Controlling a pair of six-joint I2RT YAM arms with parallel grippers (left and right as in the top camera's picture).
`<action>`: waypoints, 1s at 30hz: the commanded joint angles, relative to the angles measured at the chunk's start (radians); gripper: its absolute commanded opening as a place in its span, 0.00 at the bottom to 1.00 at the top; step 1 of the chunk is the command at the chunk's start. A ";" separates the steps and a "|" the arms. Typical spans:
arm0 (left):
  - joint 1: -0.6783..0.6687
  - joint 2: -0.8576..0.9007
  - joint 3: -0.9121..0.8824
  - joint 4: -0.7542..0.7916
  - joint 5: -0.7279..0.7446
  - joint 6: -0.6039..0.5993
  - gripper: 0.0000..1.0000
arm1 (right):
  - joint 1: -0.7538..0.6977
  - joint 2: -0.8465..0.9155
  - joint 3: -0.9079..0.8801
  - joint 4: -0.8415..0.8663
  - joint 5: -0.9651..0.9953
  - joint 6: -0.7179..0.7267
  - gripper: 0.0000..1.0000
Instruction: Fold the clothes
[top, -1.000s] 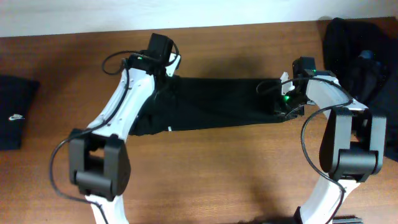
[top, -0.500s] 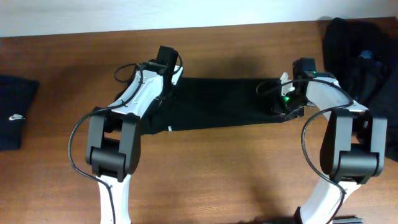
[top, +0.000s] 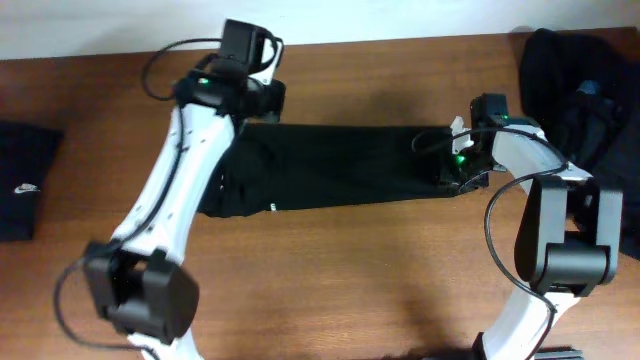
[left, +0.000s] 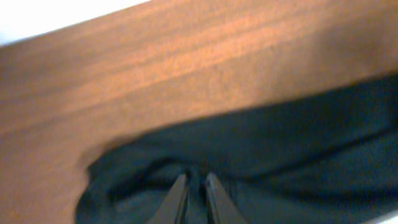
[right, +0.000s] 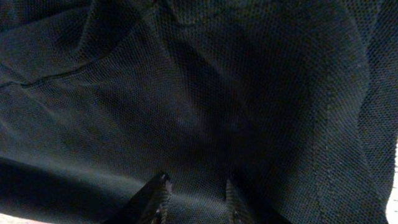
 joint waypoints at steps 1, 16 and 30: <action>0.003 0.016 -0.018 -0.125 -0.005 -0.002 0.01 | -0.007 0.065 -0.057 -0.004 0.111 -0.006 0.37; -0.006 0.138 -0.196 -0.163 0.005 -0.002 0.00 | -0.007 0.065 -0.057 -0.007 0.111 -0.006 0.37; -0.010 0.259 -0.196 0.004 0.040 -0.002 0.01 | -0.007 0.065 -0.057 -0.006 0.111 -0.006 0.37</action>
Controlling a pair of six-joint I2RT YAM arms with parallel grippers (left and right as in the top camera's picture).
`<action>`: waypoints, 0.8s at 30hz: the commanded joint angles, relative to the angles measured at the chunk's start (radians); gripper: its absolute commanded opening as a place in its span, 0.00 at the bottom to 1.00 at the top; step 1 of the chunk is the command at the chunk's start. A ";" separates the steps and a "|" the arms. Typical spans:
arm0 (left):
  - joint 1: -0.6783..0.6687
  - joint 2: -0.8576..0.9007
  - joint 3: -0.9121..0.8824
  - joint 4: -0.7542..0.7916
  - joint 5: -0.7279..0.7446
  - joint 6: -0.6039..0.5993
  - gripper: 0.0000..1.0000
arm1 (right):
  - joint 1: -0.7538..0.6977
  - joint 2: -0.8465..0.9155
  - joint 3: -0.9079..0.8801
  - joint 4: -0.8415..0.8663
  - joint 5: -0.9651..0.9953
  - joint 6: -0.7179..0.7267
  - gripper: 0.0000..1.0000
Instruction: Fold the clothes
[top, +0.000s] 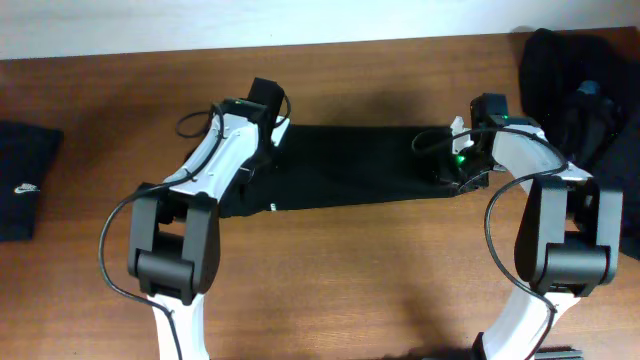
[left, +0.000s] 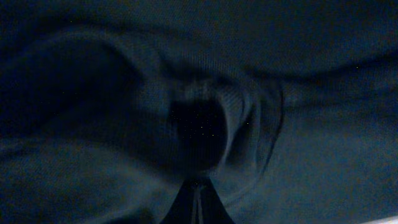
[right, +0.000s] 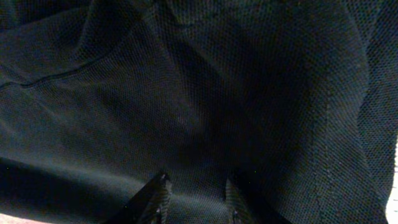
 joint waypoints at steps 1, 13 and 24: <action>-0.004 0.017 -0.002 0.036 0.018 -0.003 0.01 | -0.007 0.065 -0.057 -0.006 0.111 -0.006 0.37; -0.004 0.034 -0.002 0.190 0.018 -0.003 0.01 | -0.007 0.065 -0.058 -0.005 0.111 -0.006 0.37; -0.008 0.079 -0.002 0.213 0.026 -0.003 0.02 | -0.007 0.065 -0.058 -0.004 0.111 -0.006 0.37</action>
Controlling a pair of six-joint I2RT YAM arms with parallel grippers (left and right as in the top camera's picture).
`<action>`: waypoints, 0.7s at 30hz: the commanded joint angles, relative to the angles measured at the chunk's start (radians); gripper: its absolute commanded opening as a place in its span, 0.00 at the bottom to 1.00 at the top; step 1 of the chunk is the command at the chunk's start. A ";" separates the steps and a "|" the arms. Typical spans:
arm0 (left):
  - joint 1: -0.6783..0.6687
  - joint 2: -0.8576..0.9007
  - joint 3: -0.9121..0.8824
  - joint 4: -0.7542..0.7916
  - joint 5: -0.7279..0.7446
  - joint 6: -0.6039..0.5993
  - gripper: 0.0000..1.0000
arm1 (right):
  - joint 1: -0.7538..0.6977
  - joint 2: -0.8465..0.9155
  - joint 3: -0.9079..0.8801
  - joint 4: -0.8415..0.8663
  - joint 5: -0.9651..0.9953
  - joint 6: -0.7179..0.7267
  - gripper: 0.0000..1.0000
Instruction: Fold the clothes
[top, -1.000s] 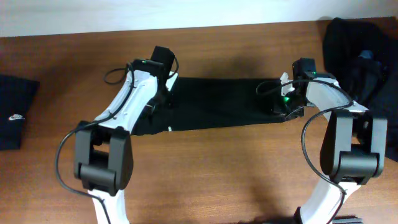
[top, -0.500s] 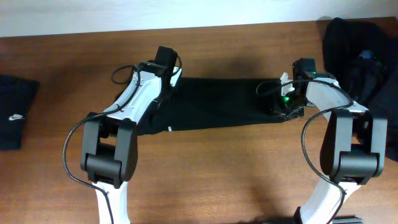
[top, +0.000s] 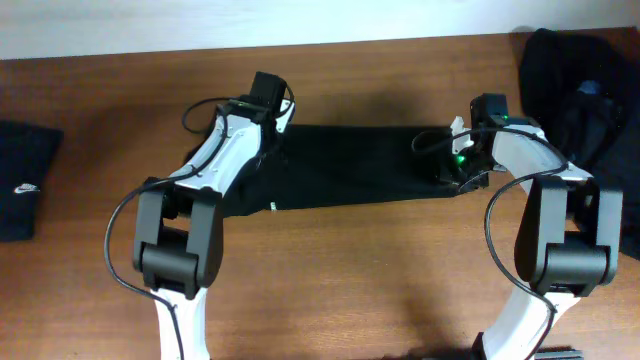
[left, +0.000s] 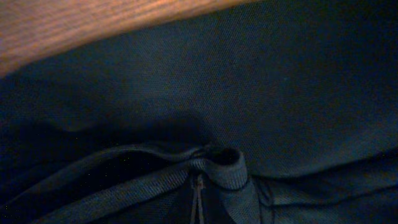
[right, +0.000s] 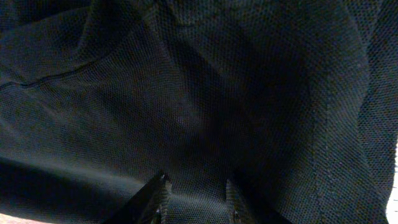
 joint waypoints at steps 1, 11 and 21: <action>-0.006 0.037 0.001 0.009 0.013 -0.003 0.02 | -0.007 0.065 -0.058 -0.005 0.111 -0.006 0.38; 0.014 -0.117 0.257 -0.201 -0.009 -0.026 0.08 | -0.007 0.065 -0.058 -0.005 0.111 -0.005 0.53; 0.024 -0.129 0.105 -0.373 -0.118 -0.143 0.09 | -0.007 0.065 -0.058 0.003 0.110 -0.005 0.57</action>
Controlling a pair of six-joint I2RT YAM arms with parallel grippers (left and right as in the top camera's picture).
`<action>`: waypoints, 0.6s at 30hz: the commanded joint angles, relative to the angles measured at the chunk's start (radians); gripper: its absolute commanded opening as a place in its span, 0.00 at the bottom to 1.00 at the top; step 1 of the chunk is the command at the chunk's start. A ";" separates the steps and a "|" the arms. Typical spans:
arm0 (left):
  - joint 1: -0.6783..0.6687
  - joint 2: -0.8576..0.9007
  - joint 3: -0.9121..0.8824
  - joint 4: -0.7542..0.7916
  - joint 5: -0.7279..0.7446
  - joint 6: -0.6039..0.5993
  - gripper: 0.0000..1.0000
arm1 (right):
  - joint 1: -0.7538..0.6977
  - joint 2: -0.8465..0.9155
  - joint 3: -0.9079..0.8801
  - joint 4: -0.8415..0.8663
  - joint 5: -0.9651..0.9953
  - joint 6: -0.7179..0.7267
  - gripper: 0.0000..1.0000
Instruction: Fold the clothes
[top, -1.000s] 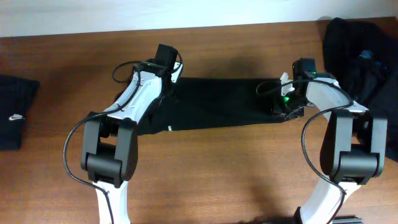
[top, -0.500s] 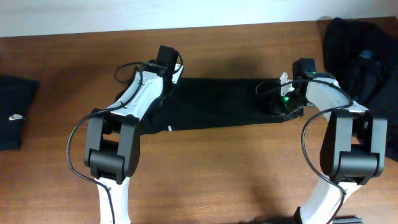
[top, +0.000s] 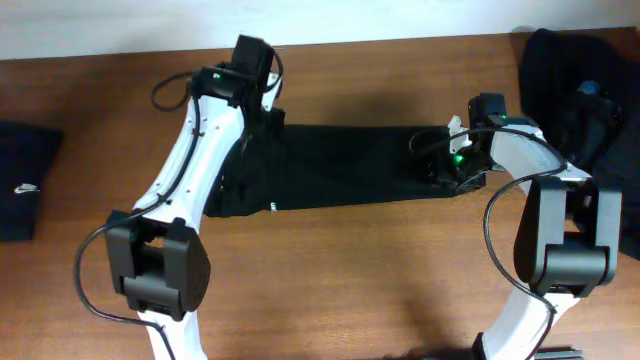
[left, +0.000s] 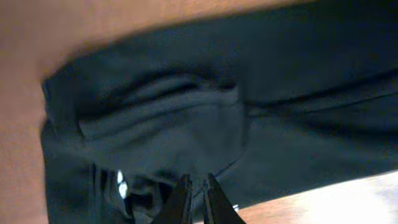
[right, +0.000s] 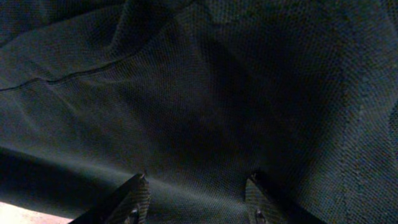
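Note:
A black garment (top: 350, 165) lies folded into a long band across the wooden table (top: 340, 290). My left gripper (top: 265, 108) hangs above the band's far left end. In the left wrist view its fingertips (left: 181, 184) are shut with only a slit between them, and the garment (left: 280, 93) lies well below, its left end rumpled. My right gripper (top: 440, 165) sits low over the band's right end. In the right wrist view its fingers (right: 137, 190) stand wide apart over the dark mesh cloth (right: 217, 81), gripping nothing.
A heap of dark clothes (top: 585, 80) fills the back right corner. A folded black piece with a white logo (top: 25, 180) lies at the left table edge. Bare wood runs along the front of the table.
My left gripper was low with bunched cloth at its tips; now it is higher and farther back, off the cloth. My right gripper's fingers have spread wider, over the same spot.
First my left gripper was at the band's far left corner with cloth at its tips, my right gripper narrow on the right end. Then the left was low over the left end, right unmoved. Now the left is raised and the right open, the left end slightly shorter.

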 joint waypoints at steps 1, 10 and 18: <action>0.017 0.016 -0.109 0.019 -0.071 -0.086 0.11 | -0.015 0.069 -0.058 0.002 0.136 -0.006 0.56; 0.053 0.016 -0.388 0.258 -0.062 -0.096 0.29 | -0.015 0.069 -0.062 0.001 0.133 -0.006 0.58; 0.055 -0.020 -0.330 0.257 -0.059 -0.096 0.28 | -0.015 0.039 0.004 -0.070 0.078 -0.006 0.61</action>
